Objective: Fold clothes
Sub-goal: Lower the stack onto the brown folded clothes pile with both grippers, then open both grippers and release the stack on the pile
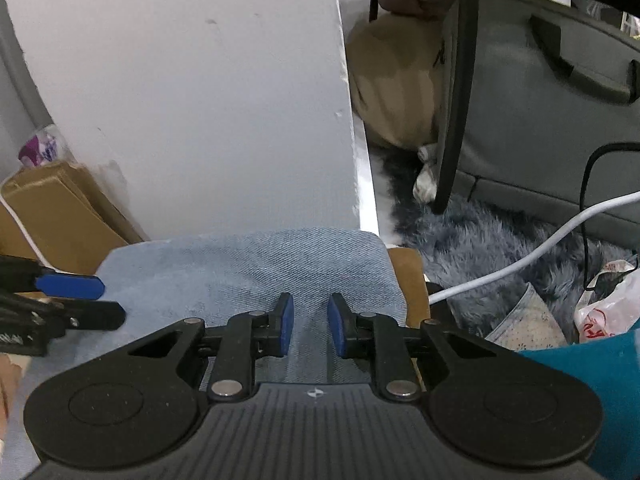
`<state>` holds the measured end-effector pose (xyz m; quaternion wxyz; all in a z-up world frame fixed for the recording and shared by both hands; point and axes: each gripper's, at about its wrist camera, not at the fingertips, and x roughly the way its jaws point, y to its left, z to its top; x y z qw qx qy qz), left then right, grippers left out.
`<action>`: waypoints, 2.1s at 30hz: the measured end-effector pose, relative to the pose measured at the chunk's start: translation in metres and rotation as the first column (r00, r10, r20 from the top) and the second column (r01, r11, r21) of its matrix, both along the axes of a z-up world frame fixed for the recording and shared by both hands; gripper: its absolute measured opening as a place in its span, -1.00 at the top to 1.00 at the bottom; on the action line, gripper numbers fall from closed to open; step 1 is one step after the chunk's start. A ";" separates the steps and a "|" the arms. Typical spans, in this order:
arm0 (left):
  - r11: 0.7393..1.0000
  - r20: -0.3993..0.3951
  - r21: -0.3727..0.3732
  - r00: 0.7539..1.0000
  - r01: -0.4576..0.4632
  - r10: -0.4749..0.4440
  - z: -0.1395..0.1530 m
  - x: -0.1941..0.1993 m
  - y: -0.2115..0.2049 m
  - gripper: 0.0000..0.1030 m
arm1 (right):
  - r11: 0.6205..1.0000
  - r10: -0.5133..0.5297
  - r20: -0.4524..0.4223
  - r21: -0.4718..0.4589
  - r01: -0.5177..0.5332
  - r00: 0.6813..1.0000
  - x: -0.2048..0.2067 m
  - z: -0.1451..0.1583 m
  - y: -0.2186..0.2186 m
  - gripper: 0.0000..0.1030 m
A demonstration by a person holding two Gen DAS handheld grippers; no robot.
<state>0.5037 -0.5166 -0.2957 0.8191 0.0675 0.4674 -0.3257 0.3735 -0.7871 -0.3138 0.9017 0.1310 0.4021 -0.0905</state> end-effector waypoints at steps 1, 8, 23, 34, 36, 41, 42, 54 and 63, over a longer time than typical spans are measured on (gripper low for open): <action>1.000 0.011 0.010 1.000 0.007 -0.007 0.002 -0.003 -0.001 -0.06 | 1.000 -0.005 -0.002 0.004 0.005 1.000 0.000 -0.001 0.000 0.50; 0.996 0.035 -0.003 0.996 0.086 -0.086 0.017 -0.039 0.011 -0.06 | 1.000 0.013 0.022 0.015 -0.014 1.000 -0.030 0.015 0.023 0.30; 0.977 0.084 0.078 0.975 0.200 -0.206 0.006 -0.093 0.014 0.09 | 0.995 0.095 0.068 -0.017 -0.094 0.993 -0.122 0.006 0.066 0.18; 0.980 0.074 0.076 0.979 0.186 -0.191 0.004 -0.097 0.014 0.10 | 1.000 0.014 0.151 0.016 -0.017 0.988 -0.210 -0.002 0.093 0.19; 0.977 0.070 0.079 0.977 0.197 -0.203 0.004 -0.107 0.018 0.11 | 1.000 0.003 0.165 0.028 -0.008 0.986 -0.219 0.000 0.101 0.18; 0.968 0.046 0.085 0.969 0.238 -0.242 0.003 -0.132 0.033 0.11 | 0.999 0.007 0.187 0.048 -0.016 0.982 -0.223 0.002 0.120 0.18; 0.965 0.045 0.090 0.967 0.246 -0.250 0.003 -0.136 0.037 0.12 | 0.999 0.004 0.184 0.047 -0.013 0.983 -0.222 0.001 0.123 0.18; 0.956 -0.031 0.121 0.963 0.268 -0.266 0.002 -0.154 0.089 0.16 | 0.999 -0.033 0.132 0.038 0.028 0.991 -0.244 -0.002 0.141 0.47; 0.974 -0.054 0.092 0.978 0.206 -0.202 0.026 -0.168 0.110 -0.56 | 0.989 -0.108 0.136 0.115 0.093 0.985 -0.251 0.028 0.136 0.03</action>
